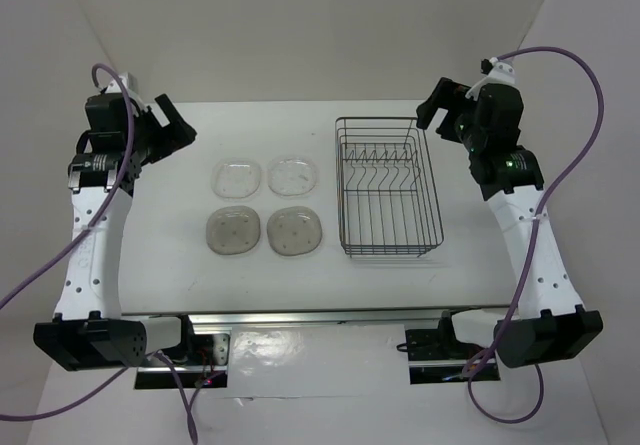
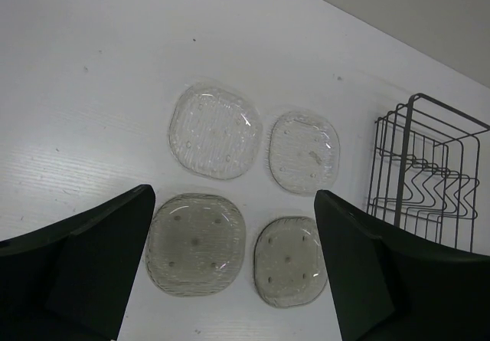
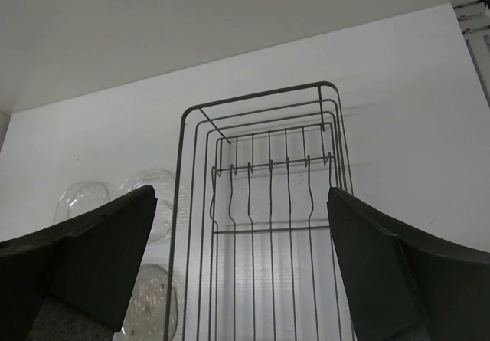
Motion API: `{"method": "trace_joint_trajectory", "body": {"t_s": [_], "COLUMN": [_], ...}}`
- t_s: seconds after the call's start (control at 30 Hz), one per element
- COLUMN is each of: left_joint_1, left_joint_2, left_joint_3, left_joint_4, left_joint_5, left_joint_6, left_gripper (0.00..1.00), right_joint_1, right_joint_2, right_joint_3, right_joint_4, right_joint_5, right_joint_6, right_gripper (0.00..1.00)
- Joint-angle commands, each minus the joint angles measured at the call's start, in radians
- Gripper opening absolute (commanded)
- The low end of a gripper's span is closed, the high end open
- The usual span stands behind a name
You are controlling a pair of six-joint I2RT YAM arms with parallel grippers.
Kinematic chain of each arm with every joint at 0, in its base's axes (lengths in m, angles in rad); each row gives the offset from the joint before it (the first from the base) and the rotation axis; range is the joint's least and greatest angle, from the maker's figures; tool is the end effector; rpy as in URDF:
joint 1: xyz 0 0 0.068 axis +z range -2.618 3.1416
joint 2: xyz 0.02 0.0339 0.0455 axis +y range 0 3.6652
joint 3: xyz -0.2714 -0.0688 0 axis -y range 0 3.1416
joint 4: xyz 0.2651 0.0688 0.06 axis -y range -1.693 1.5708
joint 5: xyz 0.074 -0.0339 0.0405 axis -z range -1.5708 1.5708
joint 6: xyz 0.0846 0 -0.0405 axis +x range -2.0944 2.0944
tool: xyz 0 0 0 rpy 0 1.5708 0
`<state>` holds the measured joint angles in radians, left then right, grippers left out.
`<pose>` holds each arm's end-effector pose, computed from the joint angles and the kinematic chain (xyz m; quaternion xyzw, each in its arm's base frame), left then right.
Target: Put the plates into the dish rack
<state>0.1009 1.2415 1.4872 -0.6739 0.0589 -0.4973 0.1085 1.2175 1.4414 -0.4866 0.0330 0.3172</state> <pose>0.3178 0.0272 0.4272 -0.2325 0.8082 -0.1307 0.5250 0.3228 0.0324 0.4443 0.0926 0.7882 0.1157 0.5974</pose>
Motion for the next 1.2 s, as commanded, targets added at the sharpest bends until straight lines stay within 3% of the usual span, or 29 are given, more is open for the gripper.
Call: {"method": "trace_joint_trajectory", "body": {"t_s": [0.0, 0.23, 0.47, 0.57, 0.83, 1.17], "left_joint_1": [0.008, -0.001, -0.029, -0.029, -0.105, -0.084], "left_joint_2": [-0.004, 0.09, 0.254, 0.343, 0.571, 0.731], "left_joint_3": [-0.024, -0.051, -0.109, -0.119, -0.119, -0.061], "left_joint_4": [0.054, 0.086, 0.151, 0.204, 0.283, 0.31], "left_joint_5": [0.024, 0.093, -0.056, -0.056, -0.246, -0.254], "left_joint_6": [0.019, 0.055, 0.033, 0.01, -0.012, -0.015], "left_gripper": [0.99, 0.99, 0.99, 0.96, 0.95, 0.86], "right_joint_1": [0.01, 0.048, 0.147, 0.184, 0.258, 0.279], "right_joint_2": [-0.01, 0.003, 0.025, 0.046, 0.066, 0.066], "right_joint_3": [0.013, -0.079, -0.243, -0.265, -0.315, -0.348], "right_joint_4": [0.051, 0.158, 0.322, 0.359, 0.421, 0.419], "right_joint_5": [0.021, -0.134, -0.182, -0.202, -0.235, -0.212], "right_joint_6": [-0.009, -0.009, -0.018, -0.018, -0.027, -0.053], "right_gripper": [1.0, 1.0, 1.0, 1.0, 1.0, 1.0]}}
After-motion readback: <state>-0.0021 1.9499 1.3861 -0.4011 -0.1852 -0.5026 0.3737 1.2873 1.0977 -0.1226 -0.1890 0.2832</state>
